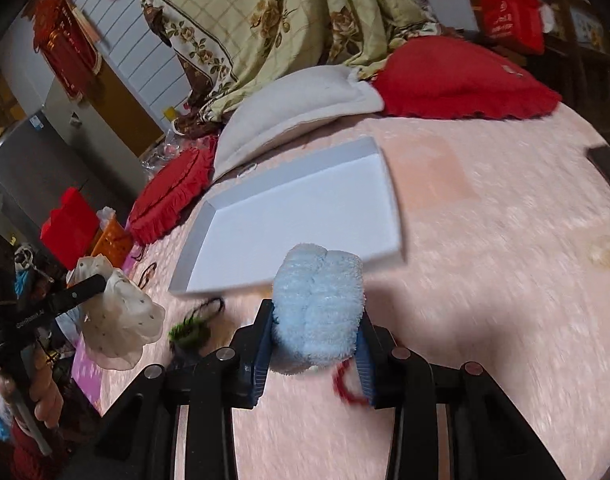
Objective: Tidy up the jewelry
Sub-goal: 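Carry cream scrunchie to tray with left tool while right tool carries fuzzy clip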
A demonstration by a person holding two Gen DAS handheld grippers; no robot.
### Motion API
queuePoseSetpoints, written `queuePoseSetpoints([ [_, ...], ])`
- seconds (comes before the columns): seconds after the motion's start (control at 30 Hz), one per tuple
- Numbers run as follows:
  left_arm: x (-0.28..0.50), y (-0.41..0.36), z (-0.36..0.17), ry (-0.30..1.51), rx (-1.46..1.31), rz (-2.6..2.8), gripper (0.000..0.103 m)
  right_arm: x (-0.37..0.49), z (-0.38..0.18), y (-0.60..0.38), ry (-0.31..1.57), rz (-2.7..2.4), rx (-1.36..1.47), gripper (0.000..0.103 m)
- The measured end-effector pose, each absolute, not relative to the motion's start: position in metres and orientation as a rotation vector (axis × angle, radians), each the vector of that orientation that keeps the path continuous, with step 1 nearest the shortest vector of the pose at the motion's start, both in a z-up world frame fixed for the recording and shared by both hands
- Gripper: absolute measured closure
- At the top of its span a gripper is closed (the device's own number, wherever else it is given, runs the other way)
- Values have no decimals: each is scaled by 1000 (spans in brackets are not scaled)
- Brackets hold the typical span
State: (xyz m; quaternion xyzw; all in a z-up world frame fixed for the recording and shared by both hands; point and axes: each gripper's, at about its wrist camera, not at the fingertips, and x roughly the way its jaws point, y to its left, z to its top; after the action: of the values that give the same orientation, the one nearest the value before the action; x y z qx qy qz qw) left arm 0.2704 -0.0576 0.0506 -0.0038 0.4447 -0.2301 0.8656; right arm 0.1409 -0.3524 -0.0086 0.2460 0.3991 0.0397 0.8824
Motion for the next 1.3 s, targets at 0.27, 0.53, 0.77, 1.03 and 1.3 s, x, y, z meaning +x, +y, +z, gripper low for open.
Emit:
queuePoseSetpoints([
  [0.27, 369, -89, 23, 981, 3, -417, 88, 250, -16, -344, 870, 25, 345, 68],
  [0.53, 446, -105, -14, 1002, -1, -297, 81, 329, -47, -365, 936, -50, 320, 68],
  [0.77, 463, -104, -24, 1005, -36, -316, 49, 346, -61, -382, 946, -100, 356, 49],
  [1.03, 441, -88, -6, 1013, -74, -327, 49, 322, -44, -397, 900, -98, 403, 39],
  [1.3, 401, -78, 43, 917, 21, -321, 47, 257, -13, -381, 879, -50, 329, 39],
])
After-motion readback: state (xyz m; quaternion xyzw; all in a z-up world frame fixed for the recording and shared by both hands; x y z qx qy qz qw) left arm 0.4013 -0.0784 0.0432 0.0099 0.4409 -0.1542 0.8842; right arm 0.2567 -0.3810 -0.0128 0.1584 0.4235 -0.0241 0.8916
